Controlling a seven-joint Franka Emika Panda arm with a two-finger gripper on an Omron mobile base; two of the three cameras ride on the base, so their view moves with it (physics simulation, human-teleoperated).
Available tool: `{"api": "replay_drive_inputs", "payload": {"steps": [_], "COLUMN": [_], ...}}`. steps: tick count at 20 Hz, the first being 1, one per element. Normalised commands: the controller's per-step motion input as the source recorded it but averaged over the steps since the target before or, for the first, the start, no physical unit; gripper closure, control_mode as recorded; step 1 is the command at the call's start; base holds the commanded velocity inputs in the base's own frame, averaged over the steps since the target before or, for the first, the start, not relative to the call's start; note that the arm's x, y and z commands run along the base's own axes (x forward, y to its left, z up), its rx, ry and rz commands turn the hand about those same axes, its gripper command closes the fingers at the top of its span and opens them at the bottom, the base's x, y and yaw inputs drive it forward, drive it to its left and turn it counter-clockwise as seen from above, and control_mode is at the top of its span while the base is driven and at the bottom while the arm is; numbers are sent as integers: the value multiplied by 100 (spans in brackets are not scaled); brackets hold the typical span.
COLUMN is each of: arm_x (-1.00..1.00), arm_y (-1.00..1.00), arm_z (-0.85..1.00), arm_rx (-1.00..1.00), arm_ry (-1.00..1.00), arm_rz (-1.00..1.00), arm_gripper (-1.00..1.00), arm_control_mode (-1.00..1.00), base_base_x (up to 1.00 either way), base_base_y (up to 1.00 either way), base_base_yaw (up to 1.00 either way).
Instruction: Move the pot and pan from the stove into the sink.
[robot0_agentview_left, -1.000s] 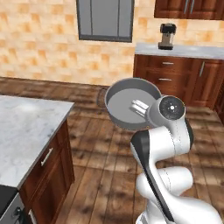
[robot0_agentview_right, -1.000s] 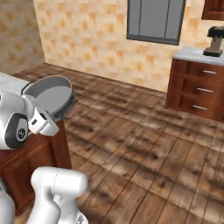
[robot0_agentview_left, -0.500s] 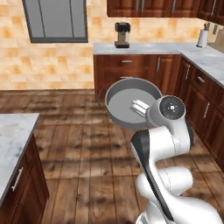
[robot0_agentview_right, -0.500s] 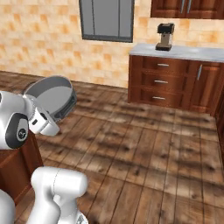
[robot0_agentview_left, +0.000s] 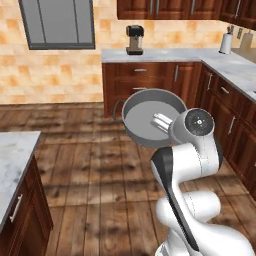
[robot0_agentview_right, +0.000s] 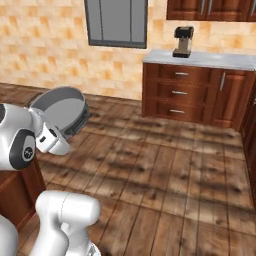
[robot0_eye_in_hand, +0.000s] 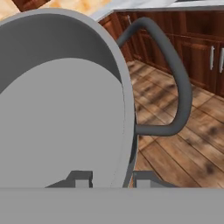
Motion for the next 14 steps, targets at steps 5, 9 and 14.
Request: {"api": "replay_drive_inputs", "payload": {"steps": [5,9,14], "arm_x": [0,0,0], "arm_y": [0,0,0], "arm_z": [0,0,0], "arm_rx": [0,0,0], "arm_ry": [0,0,0], "arm_rz": [0,0,0], "arm_gripper": [100,100,100], "arm_control_mode": [100,100,100], "base_base_x": [45,60,72], "base_base_y": [9,11,15], "base_base_yaw": [-5,-6,-7]}}
